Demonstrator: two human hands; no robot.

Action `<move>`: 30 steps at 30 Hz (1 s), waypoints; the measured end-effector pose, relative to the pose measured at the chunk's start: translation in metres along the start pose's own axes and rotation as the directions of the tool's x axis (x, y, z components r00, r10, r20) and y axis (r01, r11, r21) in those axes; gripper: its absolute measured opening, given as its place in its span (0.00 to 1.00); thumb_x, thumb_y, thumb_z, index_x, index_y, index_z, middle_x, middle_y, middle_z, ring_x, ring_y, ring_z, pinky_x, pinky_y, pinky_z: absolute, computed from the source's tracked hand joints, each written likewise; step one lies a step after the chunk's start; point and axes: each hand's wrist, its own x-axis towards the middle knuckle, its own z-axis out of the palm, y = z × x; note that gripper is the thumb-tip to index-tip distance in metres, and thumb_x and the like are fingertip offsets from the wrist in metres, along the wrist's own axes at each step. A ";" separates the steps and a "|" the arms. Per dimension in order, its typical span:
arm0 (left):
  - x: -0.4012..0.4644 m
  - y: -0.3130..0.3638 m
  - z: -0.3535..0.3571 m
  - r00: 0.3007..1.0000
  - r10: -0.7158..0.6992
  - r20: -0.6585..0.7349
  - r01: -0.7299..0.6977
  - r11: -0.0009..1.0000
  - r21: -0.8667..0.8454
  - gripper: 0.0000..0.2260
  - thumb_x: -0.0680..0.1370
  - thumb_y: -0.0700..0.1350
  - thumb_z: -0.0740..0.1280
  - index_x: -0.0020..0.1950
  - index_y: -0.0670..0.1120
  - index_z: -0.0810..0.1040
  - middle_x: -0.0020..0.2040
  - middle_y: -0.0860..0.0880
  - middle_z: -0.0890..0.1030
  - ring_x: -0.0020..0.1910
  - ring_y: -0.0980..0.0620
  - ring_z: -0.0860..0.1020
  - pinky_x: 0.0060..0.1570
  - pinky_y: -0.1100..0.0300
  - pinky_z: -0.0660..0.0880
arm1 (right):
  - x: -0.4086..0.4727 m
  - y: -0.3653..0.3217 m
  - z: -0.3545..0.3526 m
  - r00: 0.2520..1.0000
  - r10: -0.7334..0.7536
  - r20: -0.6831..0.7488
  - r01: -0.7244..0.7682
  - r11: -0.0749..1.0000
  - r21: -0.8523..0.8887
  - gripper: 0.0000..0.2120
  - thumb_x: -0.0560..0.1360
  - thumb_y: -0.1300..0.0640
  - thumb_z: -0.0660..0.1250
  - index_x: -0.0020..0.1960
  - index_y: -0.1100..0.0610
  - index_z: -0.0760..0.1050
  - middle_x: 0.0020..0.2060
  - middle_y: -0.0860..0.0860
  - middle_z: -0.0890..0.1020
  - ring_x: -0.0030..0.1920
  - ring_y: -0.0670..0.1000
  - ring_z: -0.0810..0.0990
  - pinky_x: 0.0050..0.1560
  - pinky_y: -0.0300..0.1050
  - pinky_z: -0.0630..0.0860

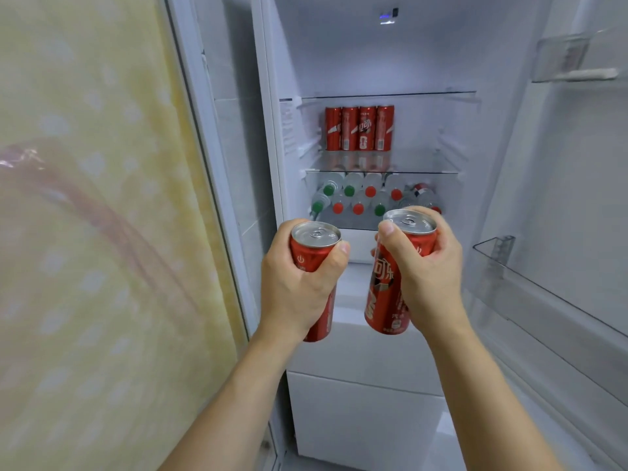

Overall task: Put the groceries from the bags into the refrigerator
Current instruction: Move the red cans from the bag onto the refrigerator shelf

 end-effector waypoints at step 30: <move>0.193 -0.160 0.055 1.000 -0.018 0.021 0.018 1.000 -0.002 0.18 0.68 0.58 0.73 0.51 0.49 0.77 0.44 0.59 0.82 0.43 0.58 0.81 0.40 0.72 0.74 | 0.189 0.142 0.101 0.999 0.038 -0.034 -0.038 0.999 0.019 0.16 0.64 0.40 0.72 0.48 0.46 0.77 0.43 0.48 0.84 0.44 0.52 0.84 0.49 0.53 0.82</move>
